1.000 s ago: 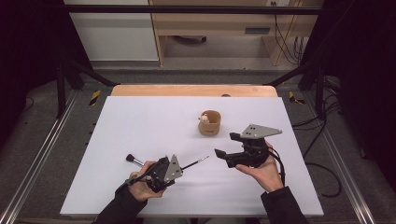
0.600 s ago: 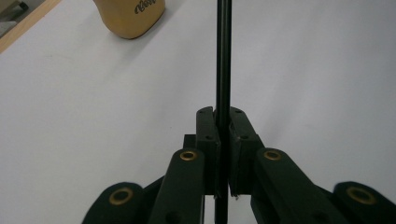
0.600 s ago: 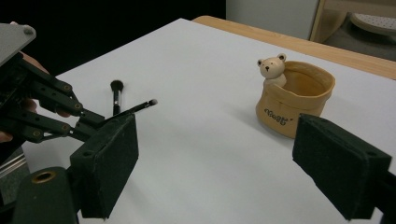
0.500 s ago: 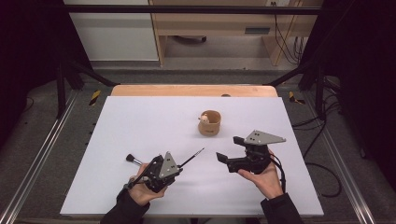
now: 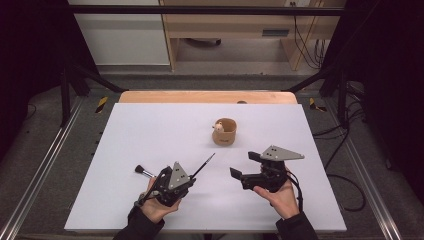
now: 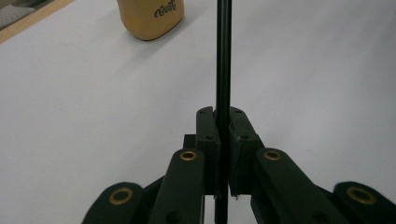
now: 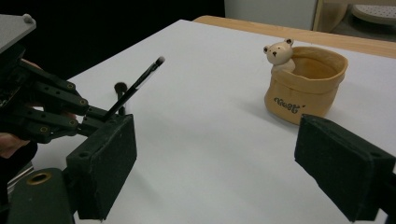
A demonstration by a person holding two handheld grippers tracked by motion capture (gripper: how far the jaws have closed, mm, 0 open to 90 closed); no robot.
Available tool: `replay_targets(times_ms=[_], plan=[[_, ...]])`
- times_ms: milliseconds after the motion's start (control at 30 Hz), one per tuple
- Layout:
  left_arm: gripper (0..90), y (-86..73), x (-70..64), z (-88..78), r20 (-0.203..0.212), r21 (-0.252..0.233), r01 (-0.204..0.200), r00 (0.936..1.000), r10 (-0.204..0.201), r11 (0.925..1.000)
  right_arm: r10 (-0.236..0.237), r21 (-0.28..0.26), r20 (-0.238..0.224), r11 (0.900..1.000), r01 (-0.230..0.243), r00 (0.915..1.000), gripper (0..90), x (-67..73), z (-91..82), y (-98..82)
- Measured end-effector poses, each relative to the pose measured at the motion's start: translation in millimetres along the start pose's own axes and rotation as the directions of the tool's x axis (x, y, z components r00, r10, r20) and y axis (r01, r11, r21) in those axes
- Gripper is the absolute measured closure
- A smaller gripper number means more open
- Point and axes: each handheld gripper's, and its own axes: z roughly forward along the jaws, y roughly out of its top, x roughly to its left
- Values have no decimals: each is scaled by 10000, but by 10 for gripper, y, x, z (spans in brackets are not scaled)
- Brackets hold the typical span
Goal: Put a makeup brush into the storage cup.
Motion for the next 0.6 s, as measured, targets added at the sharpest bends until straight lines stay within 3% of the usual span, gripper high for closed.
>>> replay_targets(times_ms=[100, 600], plan=[[846, -12, 6, -3, -191, 87, 46, 9998, -44, 10000, 83, -34, -89, 10000, -83, 9999, 136, 7, 12, -28], [846, -111, -24, -25, -521, -693, 1027, 9930, -1064, 9923, 608, -247, -233, 9978, -614, 9979, 120, 86, 123, -129]])
